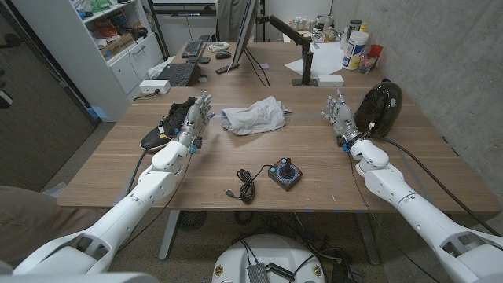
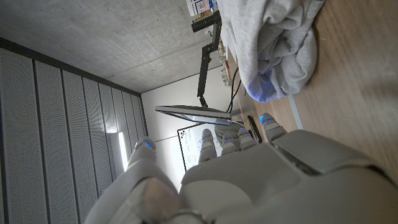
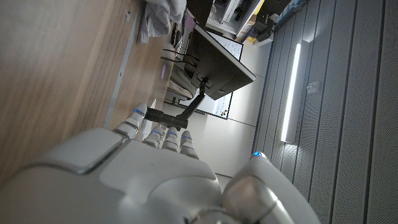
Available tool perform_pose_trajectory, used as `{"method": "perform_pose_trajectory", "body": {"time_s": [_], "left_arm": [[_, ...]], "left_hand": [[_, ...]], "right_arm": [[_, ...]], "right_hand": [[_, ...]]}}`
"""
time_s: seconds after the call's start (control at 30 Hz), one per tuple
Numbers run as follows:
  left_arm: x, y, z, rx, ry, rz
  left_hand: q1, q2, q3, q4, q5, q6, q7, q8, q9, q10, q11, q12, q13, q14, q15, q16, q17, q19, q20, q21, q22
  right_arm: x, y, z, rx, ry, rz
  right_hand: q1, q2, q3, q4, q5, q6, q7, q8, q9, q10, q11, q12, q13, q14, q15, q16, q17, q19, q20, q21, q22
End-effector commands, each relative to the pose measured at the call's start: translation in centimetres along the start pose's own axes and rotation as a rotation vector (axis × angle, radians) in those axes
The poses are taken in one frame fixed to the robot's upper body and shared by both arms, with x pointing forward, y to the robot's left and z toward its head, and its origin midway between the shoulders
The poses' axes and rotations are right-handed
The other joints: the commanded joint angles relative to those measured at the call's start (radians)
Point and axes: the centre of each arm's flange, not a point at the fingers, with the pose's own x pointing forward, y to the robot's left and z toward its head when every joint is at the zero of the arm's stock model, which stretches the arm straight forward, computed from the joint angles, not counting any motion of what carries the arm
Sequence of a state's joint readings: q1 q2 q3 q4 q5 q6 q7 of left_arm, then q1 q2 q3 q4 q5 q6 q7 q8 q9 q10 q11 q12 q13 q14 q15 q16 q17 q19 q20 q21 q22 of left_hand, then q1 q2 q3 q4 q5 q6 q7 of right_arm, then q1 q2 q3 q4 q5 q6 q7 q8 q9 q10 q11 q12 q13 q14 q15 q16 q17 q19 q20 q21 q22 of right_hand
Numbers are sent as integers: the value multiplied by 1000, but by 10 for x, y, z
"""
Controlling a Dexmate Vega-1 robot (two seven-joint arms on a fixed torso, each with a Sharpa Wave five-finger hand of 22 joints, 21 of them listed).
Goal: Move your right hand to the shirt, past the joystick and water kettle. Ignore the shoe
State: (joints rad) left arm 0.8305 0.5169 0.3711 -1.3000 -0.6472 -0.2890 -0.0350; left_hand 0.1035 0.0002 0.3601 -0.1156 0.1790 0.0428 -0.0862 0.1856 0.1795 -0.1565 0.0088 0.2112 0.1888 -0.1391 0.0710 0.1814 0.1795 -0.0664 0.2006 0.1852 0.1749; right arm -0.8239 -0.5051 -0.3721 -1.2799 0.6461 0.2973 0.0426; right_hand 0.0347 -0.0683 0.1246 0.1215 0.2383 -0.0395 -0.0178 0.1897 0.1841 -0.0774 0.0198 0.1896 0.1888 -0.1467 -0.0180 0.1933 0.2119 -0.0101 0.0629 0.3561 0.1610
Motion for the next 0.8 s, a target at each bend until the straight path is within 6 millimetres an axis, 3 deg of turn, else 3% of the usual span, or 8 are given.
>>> {"method": "perform_pose_trajectory", "body": {"time_s": [0.03,0.8], "left_arm": [[5,2,4,15,5,-15],[-3,6,7,16,-8,-14]], "left_hand": [[12,2,6,-2,3,2,-8,5,3,-7,2,3,5,-10,2,5,3,1,9,7,3],[13,4,7,-3,3,5,-8,6,3,-4,4,4,5,-14,2,4,3,-1,10,7,3]], "right_arm": [[9,-1,8,-13,-15,4],[9,8,15,-47,-41,18]], "right_hand": [[3,-5,3,3,6,-6,-2,6,4,-9,1,6,3,-5,1,7,1,2,6,2,5],[6,0,2,2,6,-7,-2,5,4,-11,2,6,3,-10,0,5,-2,4,6,-10,5]]}}
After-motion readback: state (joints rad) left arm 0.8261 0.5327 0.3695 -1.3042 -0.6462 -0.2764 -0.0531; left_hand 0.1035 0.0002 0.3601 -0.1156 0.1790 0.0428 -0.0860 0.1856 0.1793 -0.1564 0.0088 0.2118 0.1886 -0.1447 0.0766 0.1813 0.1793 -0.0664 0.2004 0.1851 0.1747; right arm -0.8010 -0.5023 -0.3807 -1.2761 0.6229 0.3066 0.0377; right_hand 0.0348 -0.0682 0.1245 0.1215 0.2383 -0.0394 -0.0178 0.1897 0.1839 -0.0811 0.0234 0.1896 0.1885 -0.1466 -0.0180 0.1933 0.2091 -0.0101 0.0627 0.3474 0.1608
